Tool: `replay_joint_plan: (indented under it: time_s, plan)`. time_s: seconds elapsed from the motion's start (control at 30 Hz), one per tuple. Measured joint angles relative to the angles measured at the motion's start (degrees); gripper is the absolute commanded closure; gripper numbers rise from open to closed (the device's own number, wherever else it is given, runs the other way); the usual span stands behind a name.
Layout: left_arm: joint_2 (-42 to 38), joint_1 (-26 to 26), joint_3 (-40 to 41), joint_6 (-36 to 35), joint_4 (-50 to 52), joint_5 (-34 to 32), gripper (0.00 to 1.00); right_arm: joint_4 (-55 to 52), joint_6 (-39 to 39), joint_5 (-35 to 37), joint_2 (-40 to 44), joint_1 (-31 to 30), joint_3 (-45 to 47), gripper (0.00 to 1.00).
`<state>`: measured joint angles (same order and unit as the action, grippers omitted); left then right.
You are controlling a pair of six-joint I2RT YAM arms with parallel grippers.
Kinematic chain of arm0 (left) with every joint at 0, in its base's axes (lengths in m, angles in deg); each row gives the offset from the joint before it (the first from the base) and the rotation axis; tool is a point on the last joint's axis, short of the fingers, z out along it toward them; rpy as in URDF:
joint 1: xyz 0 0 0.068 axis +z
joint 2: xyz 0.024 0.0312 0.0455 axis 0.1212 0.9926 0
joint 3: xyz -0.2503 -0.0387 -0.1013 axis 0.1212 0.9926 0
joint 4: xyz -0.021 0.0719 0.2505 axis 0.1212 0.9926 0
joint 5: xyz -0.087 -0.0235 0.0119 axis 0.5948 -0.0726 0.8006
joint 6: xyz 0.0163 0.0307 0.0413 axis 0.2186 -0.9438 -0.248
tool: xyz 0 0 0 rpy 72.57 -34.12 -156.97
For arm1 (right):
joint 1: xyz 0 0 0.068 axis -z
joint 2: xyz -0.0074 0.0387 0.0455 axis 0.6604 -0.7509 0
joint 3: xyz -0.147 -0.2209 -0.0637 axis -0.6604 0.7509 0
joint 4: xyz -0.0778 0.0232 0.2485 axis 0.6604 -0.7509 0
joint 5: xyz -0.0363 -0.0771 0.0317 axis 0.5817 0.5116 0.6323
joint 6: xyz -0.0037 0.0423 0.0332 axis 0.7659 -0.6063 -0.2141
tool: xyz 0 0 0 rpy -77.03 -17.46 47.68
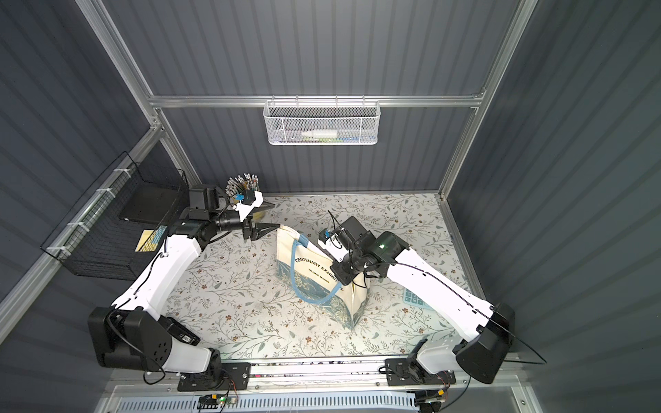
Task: Put away the canvas bag
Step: Press the canvas bag.
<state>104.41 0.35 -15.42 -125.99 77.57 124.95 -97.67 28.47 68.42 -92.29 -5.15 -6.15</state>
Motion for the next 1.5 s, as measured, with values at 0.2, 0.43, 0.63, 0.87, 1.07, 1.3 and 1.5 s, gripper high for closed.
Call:
replay_joint_plan:
  time_s: [0.2,0.43,0.63,0.87,1.07,1.3,1.5]
  plan:
    - [0.92,-5.25,-6.93,-0.13,3.13,0.17,0.18,0.00,0.48,0.24,0.04,-0.02,-0.04,1.00]
    - [8.85,-21.20,-17.55,-7.89,15.85,-5.73,0.22,-1.11,1.90,0.28,0.00,0.00,-1.20,1.00]
    - [17.07,-26.73,-23.58,-13.88,28.85,-13.14,0.25,-1.55,1.92,0.68,-0.50,0.09,-2.62,1.00]
    - [17.59,-26.36,-24.50,-15.87,33.22,-16.87,0.28,-2.78,1.90,1.18,-1.62,0.37,-2.62,1.00]
    - [15.61,-25.88,-22.03,-15.82,34.40,-17.81,0.25,-2.14,1.64,3.08,-1.03,0.37,-2.05,1.00]
    - [14.56,-25.29,-18.71,-15.80,35.04,-17.42,0.23,-0.46,0.00,2.67,2.73,0.37,1.75,1.00]
    - [15.39,-24.85,-19.98,-15.65,35.19,-15.50,0.26,1.49,-0.66,1.01,6.01,0.35,4.46,1.00]
